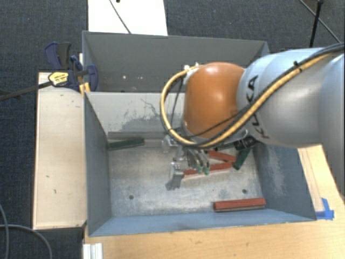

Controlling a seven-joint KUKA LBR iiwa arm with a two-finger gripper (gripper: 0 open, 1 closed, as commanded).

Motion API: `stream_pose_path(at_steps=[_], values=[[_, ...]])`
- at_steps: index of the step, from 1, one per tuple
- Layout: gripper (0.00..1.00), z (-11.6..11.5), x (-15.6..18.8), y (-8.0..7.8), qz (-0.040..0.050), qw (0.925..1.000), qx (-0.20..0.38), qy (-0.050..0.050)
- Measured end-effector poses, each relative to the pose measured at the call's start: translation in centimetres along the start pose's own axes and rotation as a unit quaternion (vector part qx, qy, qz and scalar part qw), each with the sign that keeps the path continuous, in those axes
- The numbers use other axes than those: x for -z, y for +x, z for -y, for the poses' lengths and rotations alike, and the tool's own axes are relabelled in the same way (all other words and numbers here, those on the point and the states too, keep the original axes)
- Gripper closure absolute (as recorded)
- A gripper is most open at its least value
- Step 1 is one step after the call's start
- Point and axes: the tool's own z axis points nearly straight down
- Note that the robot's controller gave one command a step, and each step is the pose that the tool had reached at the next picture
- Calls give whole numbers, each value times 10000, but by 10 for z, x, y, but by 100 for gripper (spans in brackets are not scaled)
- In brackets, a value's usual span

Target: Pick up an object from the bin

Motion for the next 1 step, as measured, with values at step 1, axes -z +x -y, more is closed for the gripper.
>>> stream_pose_path(at_steps=[1], values=[[0,26,-96,20,-36,9950,1002,12]])
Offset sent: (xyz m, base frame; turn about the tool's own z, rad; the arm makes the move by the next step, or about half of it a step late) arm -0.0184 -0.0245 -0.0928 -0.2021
